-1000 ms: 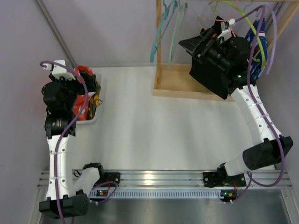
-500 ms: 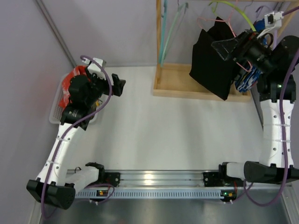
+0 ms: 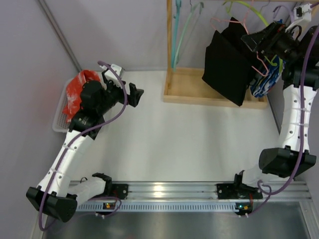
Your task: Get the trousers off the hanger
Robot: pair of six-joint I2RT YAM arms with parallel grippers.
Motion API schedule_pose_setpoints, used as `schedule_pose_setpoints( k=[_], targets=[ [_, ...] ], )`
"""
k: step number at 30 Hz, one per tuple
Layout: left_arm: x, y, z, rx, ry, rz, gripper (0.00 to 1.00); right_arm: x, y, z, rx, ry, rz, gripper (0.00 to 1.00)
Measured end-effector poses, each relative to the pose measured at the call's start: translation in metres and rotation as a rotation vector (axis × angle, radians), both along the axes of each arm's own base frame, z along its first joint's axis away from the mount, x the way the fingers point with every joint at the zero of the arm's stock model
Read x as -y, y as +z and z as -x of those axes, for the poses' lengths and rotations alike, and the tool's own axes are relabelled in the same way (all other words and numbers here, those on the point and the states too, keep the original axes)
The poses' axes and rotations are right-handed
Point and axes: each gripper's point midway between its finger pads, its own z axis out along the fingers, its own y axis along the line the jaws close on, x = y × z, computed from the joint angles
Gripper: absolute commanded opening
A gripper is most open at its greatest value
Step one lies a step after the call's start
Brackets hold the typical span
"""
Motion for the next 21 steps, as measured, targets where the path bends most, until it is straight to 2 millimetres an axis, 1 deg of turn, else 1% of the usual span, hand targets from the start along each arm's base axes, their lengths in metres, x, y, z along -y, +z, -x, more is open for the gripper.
schedule_pose_setpoints(
  k=[5,7,11,13,15,20,21],
  targets=[
    [0.001,0.0,0.0,0.01,-0.006,-0.017,0.99,0.01,-0.011,-0.029,-0.01,-0.023,-0.002,0.9],
    [0.001,-0.001,-0.001,0.011,-0.003,-0.022,0.99,0.014,-0.015,-0.04,-0.016,-0.033,-0.002,0.86],
    [0.001,-0.004,-0.004,0.007,0.002,-0.029,0.99,0.015,-0.02,-0.06,-0.008,-0.049,0.007,0.83],
    [0.001,-0.005,-0.005,0.004,0.004,-0.032,0.99,0.012,-0.02,-0.069,0.006,-0.05,0.018,0.81],
    [0.001,-0.006,-0.006,0.002,0.005,-0.033,0.99,0.005,-0.024,-0.077,0.01,-0.043,0.027,0.81],
    [0.0,-0.006,-0.007,0.005,0.011,-0.037,0.98,-0.022,-0.031,-0.097,0.026,-0.012,0.043,0.78],
    [0.0,-0.006,-0.007,0.006,0.011,-0.039,0.98,-0.026,-0.031,-0.101,0.031,-0.01,0.046,0.75]
  ],
)
